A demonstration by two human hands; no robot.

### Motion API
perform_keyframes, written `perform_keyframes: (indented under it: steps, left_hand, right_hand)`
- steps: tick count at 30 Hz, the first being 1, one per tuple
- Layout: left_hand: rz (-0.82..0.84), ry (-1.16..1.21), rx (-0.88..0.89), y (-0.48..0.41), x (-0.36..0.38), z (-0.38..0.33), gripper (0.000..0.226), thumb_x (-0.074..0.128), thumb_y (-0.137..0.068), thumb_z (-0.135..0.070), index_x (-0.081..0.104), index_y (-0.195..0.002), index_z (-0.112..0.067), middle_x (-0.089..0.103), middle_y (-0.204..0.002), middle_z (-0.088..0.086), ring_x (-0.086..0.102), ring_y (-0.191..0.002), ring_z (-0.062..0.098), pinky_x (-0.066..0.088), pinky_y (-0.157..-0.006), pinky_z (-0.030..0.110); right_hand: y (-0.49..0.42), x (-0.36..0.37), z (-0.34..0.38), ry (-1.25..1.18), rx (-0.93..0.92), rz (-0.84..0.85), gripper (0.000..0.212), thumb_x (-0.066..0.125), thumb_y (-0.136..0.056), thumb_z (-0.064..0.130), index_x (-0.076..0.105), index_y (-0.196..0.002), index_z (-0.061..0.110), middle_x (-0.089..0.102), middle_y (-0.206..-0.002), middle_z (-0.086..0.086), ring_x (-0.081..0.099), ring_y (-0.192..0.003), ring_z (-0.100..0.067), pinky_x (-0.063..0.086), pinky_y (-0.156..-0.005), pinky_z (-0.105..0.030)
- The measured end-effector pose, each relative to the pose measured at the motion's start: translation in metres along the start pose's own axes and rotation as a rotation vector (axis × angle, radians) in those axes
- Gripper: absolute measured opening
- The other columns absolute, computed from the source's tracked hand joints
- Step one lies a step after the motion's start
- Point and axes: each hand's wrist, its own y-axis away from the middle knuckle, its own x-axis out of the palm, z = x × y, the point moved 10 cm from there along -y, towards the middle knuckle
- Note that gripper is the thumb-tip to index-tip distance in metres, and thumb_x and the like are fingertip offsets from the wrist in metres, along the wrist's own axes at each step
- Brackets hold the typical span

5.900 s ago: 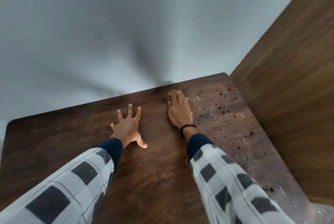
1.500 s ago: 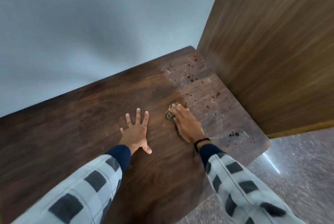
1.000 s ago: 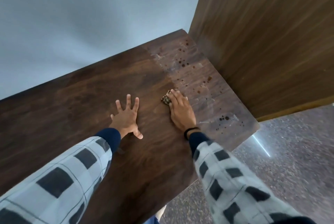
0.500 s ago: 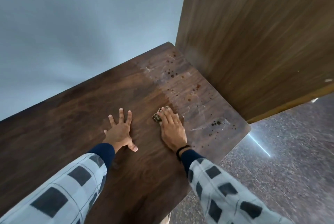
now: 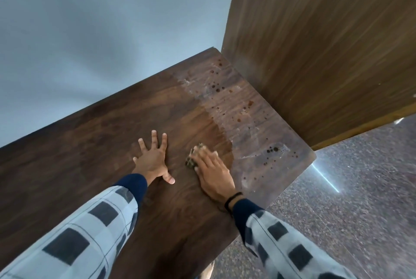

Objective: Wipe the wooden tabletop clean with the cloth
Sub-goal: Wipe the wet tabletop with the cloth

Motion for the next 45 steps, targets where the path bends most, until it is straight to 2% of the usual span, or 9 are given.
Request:
perform_keyframes:
  steps: [3, 5, 10, 16, 23, 29, 36, 42, 45]
  left_hand:
    - [0.001, -0.001, 0.002, 0.0, -0.001, -0.001, 0.16, 0.098, -0.052, -0.038, -0.027, -0.153, -0.034, -0.046, -0.153, -0.005, -0.03, -0.144, 0.043, 0.015, -0.111, 0.074]
    - [0.002, 0.0, 0.002, 0.001, -0.002, -0.001, 0.16, 0.098, -0.053, -0.038, -0.027, -0.153, -0.034, -0.046, -0.153, -0.005, -0.03, -0.144, 0.043, 0.015, -0.11, 0.074]
    - [-0.004, -0.008, 0.008, 0.003, -0.003, -0.002, 0.159, 0.098, -0.054, -0.038, -0.026, -0.154, -0.033, -0.043, -0.155, -0.003, -0.029, -0.145, 0.043, 0.015, -0.111, 0.074]
    - [-0.009, -0.01, 0.003, 0.003, -0.004, -0.001, 0.16, 0.098, -0.052, -0.038, -0.026, -0.153, -0.034, -0.044, -0.155, -0.005, -0.028, -0.145, 0.044, 0.016, -0.111, 0.074]
    - [-0.018, -0.01, 0.009, 0.003, -0.003, -0.002, 0.16, 0.098, -0.052, -0.038, -0.024, -0.154, -0.034, -0.042, -0.156, -0.005, -0.027, -0.146, 0.043, 0.016, -0.111, 0.075]
    - [-0.015, -0.013, 0.008, 0.003, -0.003, -0.002, 0.159, 0.098, -0.053, -0.038, -0.025, -0.154, -0.034, -0.043, -0.155, -0.005, -0.027, -0.146, 0.044, 0.016, -0.111, 0.074]
    - [-0.019, -0.022, 0.006, 0.002, 0.0, 0.0, 0.161, 0.098, -0.05, -0.039, -0.025, -0.154, -0.036, -0.043, -0.155, -0.006, -0.027, -0.145, 0.044, 0.016, -0.108, 0.075]
    - [-0.005, -0.014, 0.0, -0.001, -0.002, 0.0, 0.162, 0.099, -0.05, -0.038, -0.027, -0.152, -0.036, -0.045, -0.153, -0.006, -0.028, -0.145, 0.044, 0.016, -0.108, 0.075]
    - [0.003, -0.024, -0.002, -0.003, -0.001, -0.001, 0.162, 0.099, -0.05, -0.039, -0.027, -0.152, -0.037, -0.045, -0.154, -0.007, -0.028, -0.145, 0.045, 0.017, -0.108, 0.076]
  right_hand:
    - [0.013, 0.007, -0.001, 0.101, -0.308, 0.15, 0.047, 0.031, -0.11, 0.035, 0.03, -0.157, 0.029, 0.019, -0.169, 0.005, 0.009, -0.157, -0.016, 0.008, -0.127, -0.041]
    - [-0.002, 0.0, -0.015, 0.173, -0.368, 0.205, 0.049, 0.031, -0.11, 0.032, 0.027, -0.159, 0.028, 0.015, -0.17, 0.003, 0.006, -0.158, -0.018, 0.004, -0.128, -0.041]
    - [-0.018, -0.021, -0.037, 0.022, 0.137, -0.002, 0.048, 0.031, -0.11, 0.037, 0.034, -0.157, 0.028, 0.023, -0.167, 0.008, 0.009, -0.157, -0.012, 0.019, -0.126, -0.046]
    - [0.046, 0.004, -0.013, 0.171, -0.371, 0.173, 0.048, 0.027, -0.111, 0.035, 0.029, -0.158, 0.028, 0.018, -0.169, 0.003, 0.01, -0.157, -0.017, 0.01, -0.128, -0.043]
    - [0.022, -0.024, -0.048, 0.037, 0.224, -0.046, 0.047, 0.035, -0.109, 0.036, 0.037, -0.155, 0.027, 0.026, -0.167, 0.007, 0.012, -0.156, -0.013, 0.013, -0.128, -0.044]
    - [0.065, 0.0, -0.021, 0.171, -0.25, 0.097, 0.045, 0.032, -0.111, 0.035, 0.033, -0.156, 0.029, 0.023, -0.168, 0.005, 0.014, -0.157, -0.016, 0.012, -0.128, -0.042]
    - [0.014, -0.029, -0.07, 0.025, 0.261, -0.012, 0.05, 0.03, -0.11, 0.036, 0.03, -0.159, 0.024, 0.019, -0.169, 0.004, 0.008, -0.157, -0.014, 0.011, -0.128, -0.044]
    - [0.058, -0.009, -0.03, 0.105, -0.181, 0.097, 0.046, 0.032, -0.111, 0.034, 0.036, -0.156, 0.025, 0.026, -0.167, 0.003, 0.015, -0.156, -0.016, 0.015, -0.128, -0.043]
    - [0.018, -0.029, -0.063, 0.153, -0.06, 0.131, 0.049, 0.029, -0.111, 0.031, 0.027, -0.16, 0.023, 0.017, -0.169, 0.001, 0.01, -0.157, -0.018, 0.008, -0.129, -0.043]
